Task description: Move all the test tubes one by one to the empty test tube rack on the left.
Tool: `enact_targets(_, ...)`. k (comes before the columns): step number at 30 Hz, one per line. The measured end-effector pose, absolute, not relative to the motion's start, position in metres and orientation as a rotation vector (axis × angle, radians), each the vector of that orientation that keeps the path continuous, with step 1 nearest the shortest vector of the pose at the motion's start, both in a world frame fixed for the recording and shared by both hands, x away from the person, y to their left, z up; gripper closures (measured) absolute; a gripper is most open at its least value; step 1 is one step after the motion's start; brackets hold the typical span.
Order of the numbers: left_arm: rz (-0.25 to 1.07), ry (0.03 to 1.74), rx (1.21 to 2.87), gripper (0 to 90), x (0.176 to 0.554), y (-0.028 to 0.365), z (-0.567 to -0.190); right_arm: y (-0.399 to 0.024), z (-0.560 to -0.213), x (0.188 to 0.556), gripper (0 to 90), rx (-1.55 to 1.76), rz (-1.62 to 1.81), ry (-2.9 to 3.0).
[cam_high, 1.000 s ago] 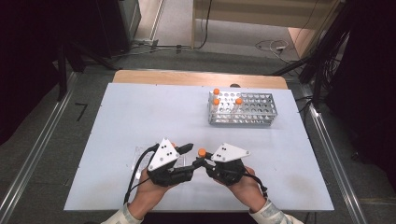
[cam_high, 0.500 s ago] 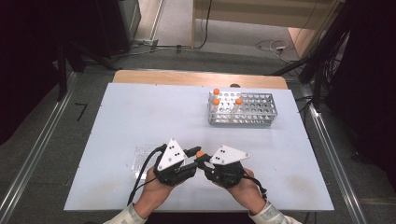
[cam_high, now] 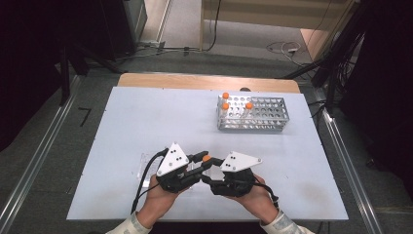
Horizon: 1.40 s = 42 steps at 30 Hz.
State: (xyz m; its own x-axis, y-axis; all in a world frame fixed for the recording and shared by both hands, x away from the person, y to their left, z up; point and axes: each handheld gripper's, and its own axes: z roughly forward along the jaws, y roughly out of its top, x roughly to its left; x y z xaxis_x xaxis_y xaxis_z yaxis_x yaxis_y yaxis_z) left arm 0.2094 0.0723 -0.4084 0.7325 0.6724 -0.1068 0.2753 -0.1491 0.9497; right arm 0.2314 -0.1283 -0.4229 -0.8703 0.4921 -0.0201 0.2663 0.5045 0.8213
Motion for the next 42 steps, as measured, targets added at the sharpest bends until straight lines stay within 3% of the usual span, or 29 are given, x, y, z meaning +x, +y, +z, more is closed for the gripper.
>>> enact_targets(3, 0.410, 0.750, 1.715, 70.1, 0.207, 0.078, -0.401, -0.130, -0.423, 0.232, 27.9, 0.659, 1.298, 2.509)
enact_targets(11, 0.421, 0.772, 1.697, 70.1, 0.202, 0.091, -0.389, -0.133, -0.426, 0.232, 22.8, 0.675, 1.290, 2.526)
enact_targets(42, 0.549, 0.906, 1.665, 70.1, 0.201, 0.148, -0.381, -0.146, -0.437, 0.244, 22.4, 0.775, 1.255, 2.516)
